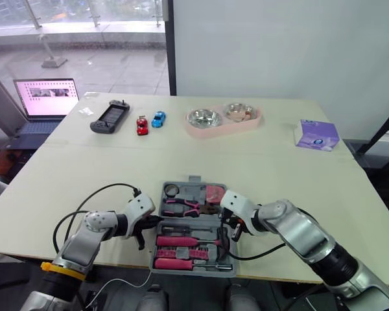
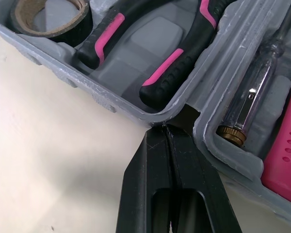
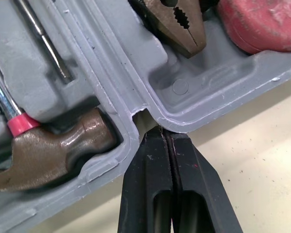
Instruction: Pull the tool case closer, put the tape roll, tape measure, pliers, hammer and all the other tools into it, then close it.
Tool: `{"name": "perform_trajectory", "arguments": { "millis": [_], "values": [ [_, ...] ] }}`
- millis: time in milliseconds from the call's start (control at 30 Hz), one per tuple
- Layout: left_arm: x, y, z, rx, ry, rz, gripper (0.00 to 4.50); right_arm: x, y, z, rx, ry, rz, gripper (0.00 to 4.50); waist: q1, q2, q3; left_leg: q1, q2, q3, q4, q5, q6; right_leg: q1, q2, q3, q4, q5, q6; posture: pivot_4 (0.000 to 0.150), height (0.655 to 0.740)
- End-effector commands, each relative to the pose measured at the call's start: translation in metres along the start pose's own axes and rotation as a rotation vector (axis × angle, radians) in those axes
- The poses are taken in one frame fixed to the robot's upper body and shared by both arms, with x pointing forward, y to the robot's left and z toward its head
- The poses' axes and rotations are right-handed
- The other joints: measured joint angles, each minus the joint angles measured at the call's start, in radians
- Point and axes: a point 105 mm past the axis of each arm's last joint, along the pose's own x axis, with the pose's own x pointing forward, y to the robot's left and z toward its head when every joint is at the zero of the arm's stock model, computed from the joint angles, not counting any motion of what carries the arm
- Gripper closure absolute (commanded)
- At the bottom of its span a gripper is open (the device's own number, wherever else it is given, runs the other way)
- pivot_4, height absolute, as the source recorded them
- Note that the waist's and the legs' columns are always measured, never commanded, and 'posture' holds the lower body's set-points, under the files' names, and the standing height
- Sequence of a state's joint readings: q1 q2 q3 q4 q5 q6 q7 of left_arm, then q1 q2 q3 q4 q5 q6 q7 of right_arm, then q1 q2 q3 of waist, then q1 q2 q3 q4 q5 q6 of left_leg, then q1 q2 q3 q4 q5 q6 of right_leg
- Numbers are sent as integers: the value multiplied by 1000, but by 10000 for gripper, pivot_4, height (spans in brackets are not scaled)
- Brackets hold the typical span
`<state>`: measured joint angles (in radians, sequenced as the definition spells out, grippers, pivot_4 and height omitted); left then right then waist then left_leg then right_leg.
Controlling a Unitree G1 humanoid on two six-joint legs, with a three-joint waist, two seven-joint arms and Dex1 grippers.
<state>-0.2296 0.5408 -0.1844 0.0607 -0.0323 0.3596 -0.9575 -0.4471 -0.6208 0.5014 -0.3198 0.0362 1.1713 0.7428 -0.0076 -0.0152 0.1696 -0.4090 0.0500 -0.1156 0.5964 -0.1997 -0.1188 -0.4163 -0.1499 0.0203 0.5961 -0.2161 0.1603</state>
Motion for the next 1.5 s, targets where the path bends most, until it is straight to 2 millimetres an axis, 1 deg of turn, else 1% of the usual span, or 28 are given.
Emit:
{"name": "perform_trajectory", "arguments": {
  "millis": [33, 267, 400, 467, 533, 600, 700, 733, 767, 867, 933, 967, 1033, 1100, 1133, 1200, 1233, 1300, 1333, 1367, 1400, 1433, 1500],
  "values": [
    [14, -14, 10, 42, -31, -70, 44624, -3, 17, 12, -36, -51, 74, 45000, 1, 0, 0, 0, 0, 0, 0, 0, 0, 0, 0, 0, 0, 0, 0, 1500, 7400],
    [15, -15, 9, 36, -35, -71, 44624, -2, 18, 12, -22, -53, 66, 45000, 0, 0, 0, 0, 0, 0, 0, 0, 0, 0, 0, 0, 0, 0, 0, 1500, 7400],
    [12, -14, 5, 32, -27, -67, 44624, -1, 12, 13, -20, -61, 36, 45000, -2, 0, 0, 0, 0, 0, 0, 0, 0, 0, 0, 0, 0, 0, 0, 1500, 7400],
    [8, -15, 2, 36, -18, -69, 44624, -1, 10, 8, -23, -38, 30, 45000, -3, 0, 0, 0, 0, 0, 0, 0, 0, 0, 0, 0, 0, 0, 0, 1500, 7400],
    [4, -12, 0, 36, -13, -46, 44624, -2, 9, 2, -21, -19, 29, 45000, -4, 0, 0, 0, 0, 0, 0, 0, 0, 0, 0, 0, 0, 0, 0, 1500, 7400],
    [-6, 1, -3, 31, -6, 12, 44624, -7, 4, -7, -8, -1, 24, 45000, -3, 0, 0, 0, 0, 0, 0, 0, 0, 0, 0, 0, -1, 0, 0, 1500, 7400],
    [-26, 15, 6, 30, -60, 86, 44624, -18, -17, -15, -9, -4, -32, 45000, -5, -1, 1, -2, 0, 0, -1, 0, 0, -2, 0, 0, -1, -1, 1, 1500, 7400],
    [-34, 17, 9, 23, -86, 99, 44624, -22, -25, -12, -15, -37, -57, 45000, -6, -2, 1, -2, 0, 0, -1, 0, 0, -3, 0, 0, -1, -1, 1, 1500, 7400],
    [-45, 17, 8, 25, -92, 117, 44624, -27, -34, -4, -13, -90, -86, 45000, -11, -2, 2, -3, 0, 0, -2, 0, 0, -4, 0, 0, -1, 0, 1, 1500, 7400],
    [-70, 16, 1, 42, -80, 158, 44624, -40, -49, 7, -3, -189, -128, 45000, -15, -3, 3, -5, 1, 0, -2, 0, 0, -8, 0, 0, 1, 0, 0, 1500, 7400],
    [-82, 13, 4, 42, -114, 163, 44624, -45, -51, 9, 0, -221, -122, 45000, -10, -2, 3, -5, 1, 0, -3, 0, 0, -8, 0, 0, 1, 0, 0, 1500, 7400],
    [-86, 7, 10, 44, -159, 140, 44624, -48, -51, 11, 19, -247, -114, 45000, -8, -2, 3, -5, 1, 0, -3, 0, 0, -8, 0, 0, 0, 0, 0, 1500, 7400],
    [-89, -10, 27, 73, -306, 85, 44624, -51, -47, 14, 73, -299, -79, 45000, -2, -2, 3, -7, 0, 0, -2, 0, 0, -9, 0, 0, -1, 0, 0, 1500, 7400],
    [-86, -17, 33, 110, -411, 98, 44624, -51, -43, 15, 136, -338, -45, 45000, 1, -2, 3, -10, 0, 0, -1, 0, 0, -9, 0, 0, -2, 0, 0, 1500, 7400],
    [-83, -21, 31, 111, -434, 90, 44624, -49, -42, 13, 160, -344, -34, 45000, 1, -2, 3, -10, 0, 0, -1, 0, 0, -9, 0, 0, -2, 2, -3, 1500, 7400],
    [-71, -33, 22, 80, -433, 16, 44624, -46, -39, 10, 206, -354, -17, 45000, -3, -2, 3, -10, 0, 0, 0, 0, 0, -9, 0, 0, -2, 3, -4, 1500, 7400],
    [-64, -41, 19, 45, -434, -44, 44966, -45, -38, 9, 228, -360, -12, 42282, -4, -1, 3, -10, 0, 0, 0, 0, 0, -9, 0, 0, -1, 3, -4, 1500, 7400],
    [-52, -50, 13, 0, -420, -123, 45000, -45, -36, 8, 271, -374, 13, 36804, -7, -1, 3, -9, 0, 0, 0, 0, 0, -9, 0, 0, -1, 2, -4, 1500, 7400],
    [-48, -51, 11, -9, -415, -147, 45000, -46, -35, 9, 289, -386, 24, 32810, -7, -1, 3, -9, 0, 0, 0, 0, 0, -9, 0, 0, -1, 2, -3, 1500, 7400],
    [-46, -53, 10, -11, -412, -164, 45000, -47, -35, 10, 311, -398, 31, 28062, -7, -1, 4, -9, 0, 0, 1, 0, 0, -9, 0, 0, -1, 1, -2, 1500, 7400],
    [-43, -54, 6, -14, -401, -178, 45000, -49, -35, 11, 333, -411, 40, 22043, -7, -1, 4, -9, 0, 0, 1, 0, 0, -9, 1, 0, -1, 1, -2, 1500, 7400],
    [-40, -55, 3, -15, -390, -188, 45000, -50, -35, 12, 352, -420, 48, 18037, -6, -1, 3, -9, 0, 0, 1, 0, 0, -9, 1, 0, -1, 1, -2, 1500, 7400],
    [-34, -58, -4, -21, -368, -215, 45000, -51, -38, 9, 391, -417, 50, 8355, -6, -1, 3, -9, 0, 0, 1, 0, 0, -9, 0, 0, -1, 1, -2, 1500, 7400]
  ]
}}
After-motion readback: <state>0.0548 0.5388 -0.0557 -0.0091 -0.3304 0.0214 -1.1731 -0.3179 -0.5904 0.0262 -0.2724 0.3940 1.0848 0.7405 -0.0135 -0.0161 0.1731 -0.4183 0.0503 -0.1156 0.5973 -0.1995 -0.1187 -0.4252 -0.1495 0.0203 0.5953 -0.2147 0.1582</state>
